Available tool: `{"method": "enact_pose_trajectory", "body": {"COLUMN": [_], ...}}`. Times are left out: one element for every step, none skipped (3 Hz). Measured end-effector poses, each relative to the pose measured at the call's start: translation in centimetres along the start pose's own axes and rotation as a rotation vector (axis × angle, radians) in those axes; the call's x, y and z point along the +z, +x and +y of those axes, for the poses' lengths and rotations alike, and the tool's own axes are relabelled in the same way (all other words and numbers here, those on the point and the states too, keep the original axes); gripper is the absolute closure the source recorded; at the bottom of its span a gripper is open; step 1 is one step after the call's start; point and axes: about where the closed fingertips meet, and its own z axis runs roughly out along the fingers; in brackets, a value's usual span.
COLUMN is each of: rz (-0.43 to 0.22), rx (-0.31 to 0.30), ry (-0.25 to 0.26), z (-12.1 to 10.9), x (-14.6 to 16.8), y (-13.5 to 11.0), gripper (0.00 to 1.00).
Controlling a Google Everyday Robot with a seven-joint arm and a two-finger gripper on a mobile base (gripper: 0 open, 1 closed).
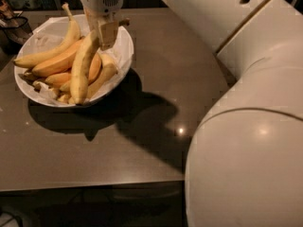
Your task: Pick banana from white bowl
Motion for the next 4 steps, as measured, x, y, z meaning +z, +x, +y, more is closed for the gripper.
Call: {"method": "enact_pose_trajectory", "body": {"rz": [-0.059, -0.091, -0.114, -0.136], "rx": [-0.034, -0.09, -0.13, -0.15], "ry": [0.023, 0.057, 0.07, 0.073], "z": [-0.2, 0.3, 1.5, 3.2], "x": [-1.1, -3.2, -5.2, -6.8], "y": [-0.4, -1.7, -3.4, -5.1], "gripper": [1.0, 1.0, 1.0, 1.0]}}
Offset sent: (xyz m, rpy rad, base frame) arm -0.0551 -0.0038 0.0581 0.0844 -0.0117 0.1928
